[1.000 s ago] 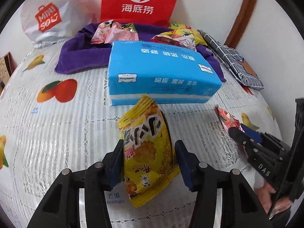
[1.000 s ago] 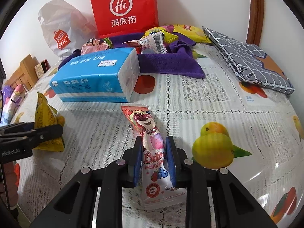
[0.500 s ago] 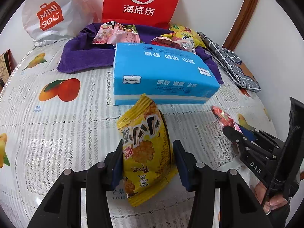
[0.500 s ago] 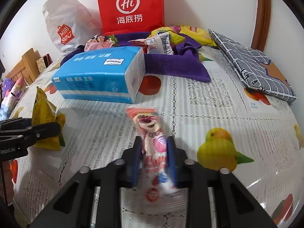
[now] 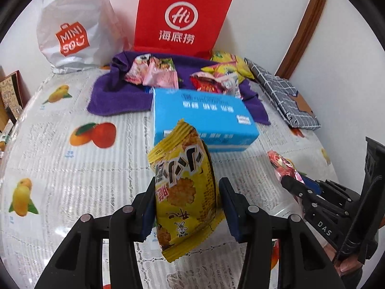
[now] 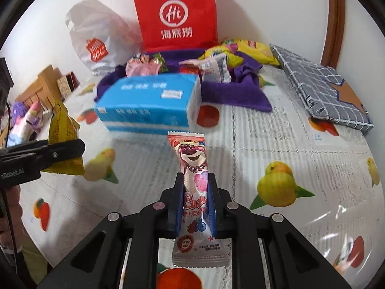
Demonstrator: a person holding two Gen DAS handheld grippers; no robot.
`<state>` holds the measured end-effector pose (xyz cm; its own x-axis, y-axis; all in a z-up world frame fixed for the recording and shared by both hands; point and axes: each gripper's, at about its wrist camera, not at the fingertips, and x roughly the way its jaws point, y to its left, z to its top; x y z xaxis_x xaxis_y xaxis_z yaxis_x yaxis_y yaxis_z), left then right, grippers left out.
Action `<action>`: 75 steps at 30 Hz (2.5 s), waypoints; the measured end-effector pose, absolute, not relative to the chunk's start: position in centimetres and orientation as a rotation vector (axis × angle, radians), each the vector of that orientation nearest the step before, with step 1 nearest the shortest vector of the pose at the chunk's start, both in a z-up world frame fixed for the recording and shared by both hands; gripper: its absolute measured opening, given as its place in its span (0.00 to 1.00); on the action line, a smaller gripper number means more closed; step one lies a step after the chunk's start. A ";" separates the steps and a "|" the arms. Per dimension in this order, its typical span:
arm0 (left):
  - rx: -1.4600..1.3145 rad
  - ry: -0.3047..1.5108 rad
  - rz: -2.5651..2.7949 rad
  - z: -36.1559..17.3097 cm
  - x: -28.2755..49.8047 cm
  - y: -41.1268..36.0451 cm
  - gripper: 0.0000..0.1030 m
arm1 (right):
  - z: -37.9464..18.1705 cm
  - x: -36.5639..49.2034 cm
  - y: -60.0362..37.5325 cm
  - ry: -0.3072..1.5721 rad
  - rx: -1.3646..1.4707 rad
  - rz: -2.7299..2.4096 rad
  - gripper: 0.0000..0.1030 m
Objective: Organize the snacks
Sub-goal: 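Carry the bear stick packet and yellow snack bag in both tools over the purple towel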
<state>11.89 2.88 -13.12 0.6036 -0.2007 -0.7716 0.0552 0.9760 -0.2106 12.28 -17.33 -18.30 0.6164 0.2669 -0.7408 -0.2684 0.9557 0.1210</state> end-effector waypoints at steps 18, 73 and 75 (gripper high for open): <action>-0.155 0.819 -0.136 -4.9 13.9 2.9 0.45 | -7.7 13.4 -16.9 0.730 0.033 0.302 0.17; -0.112 0.781 -0.050 -2.7 31.3 6.1 0.45 | -5.0 32.4 -15.7 0.696 0.109 0.279 0.18; -0.114 0.782 -0.044 -2.8 32.1 6.4 0.45 | -4.9 33.1 -15.7 0.693 0.115 0.280 0.18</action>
<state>32.13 6.42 -2.85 0.7092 -0.0816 -0.7003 -0.0029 0.9929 -0.1186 33.12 -15.66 -4.94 0.7337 0.2919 -0.6136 -0.2161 0.9564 0.1965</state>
